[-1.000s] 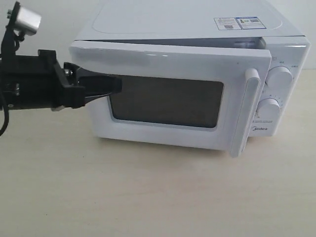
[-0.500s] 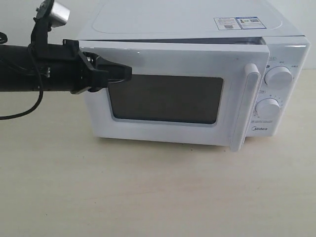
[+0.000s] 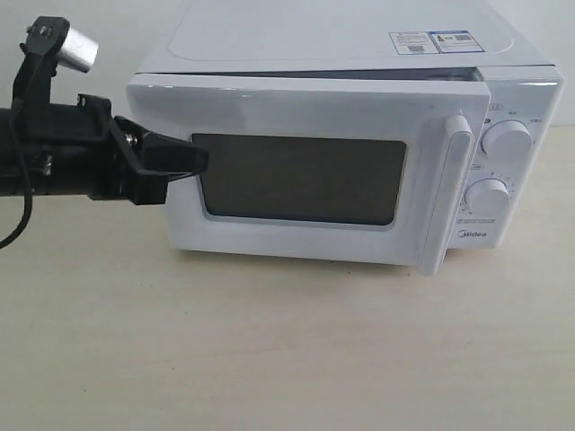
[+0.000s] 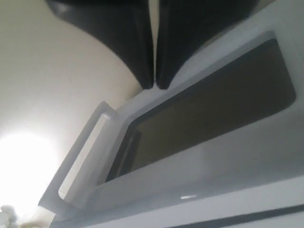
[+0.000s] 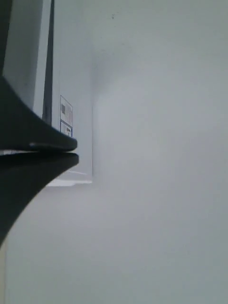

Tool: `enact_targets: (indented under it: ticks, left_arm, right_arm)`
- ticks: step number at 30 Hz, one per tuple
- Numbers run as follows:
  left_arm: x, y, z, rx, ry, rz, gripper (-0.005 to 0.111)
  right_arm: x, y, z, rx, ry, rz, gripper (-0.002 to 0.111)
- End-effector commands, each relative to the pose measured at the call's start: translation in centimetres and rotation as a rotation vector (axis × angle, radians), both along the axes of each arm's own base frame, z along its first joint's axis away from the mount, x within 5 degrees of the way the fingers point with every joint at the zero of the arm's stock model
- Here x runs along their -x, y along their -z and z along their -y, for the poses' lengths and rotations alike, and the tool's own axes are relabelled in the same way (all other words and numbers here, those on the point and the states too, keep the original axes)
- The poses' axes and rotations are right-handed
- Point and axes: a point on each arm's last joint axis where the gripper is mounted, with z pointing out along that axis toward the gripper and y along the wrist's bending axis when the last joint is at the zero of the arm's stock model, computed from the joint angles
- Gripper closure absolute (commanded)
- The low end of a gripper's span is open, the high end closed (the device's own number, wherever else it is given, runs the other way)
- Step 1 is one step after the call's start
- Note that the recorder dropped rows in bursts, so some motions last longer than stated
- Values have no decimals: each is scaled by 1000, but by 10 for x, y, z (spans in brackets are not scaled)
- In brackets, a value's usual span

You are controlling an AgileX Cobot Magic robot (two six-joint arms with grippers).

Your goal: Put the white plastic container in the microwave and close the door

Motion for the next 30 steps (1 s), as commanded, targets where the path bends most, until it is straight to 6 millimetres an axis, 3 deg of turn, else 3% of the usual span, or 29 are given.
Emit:
enact_targets:
  ticks: [1, 5, 8, 12, 22, 30]
  left_arm:
    - [14, -1, -5, 45, -38, -16, 102]
    - [28, -5, -11, 51, -68, 3, 102]
    - [40, -7, -17, 45, -90, 25, 102]
    - [58, -10, -25, 44, -113, 61, 102]
    - [88, -20, -36, 82, -135, 133, 102]
    - [92, -24, -38, 105, -148, 134, 102]
  right_arm:
    - [-46, -3, -12, 83, -114, -208, 108]
    - [-79, 12, -57, 210, -451, -281, 108]
    - [-85, 17, -94, 243, -728, -225, 108]
    - [-83, 22, -122, 193, -961, -174, 108]
    - [-78, 18, -131, 69, -1108, -121, 108]
    - [-80, 19, -131, 69, -1086, -128, 108]
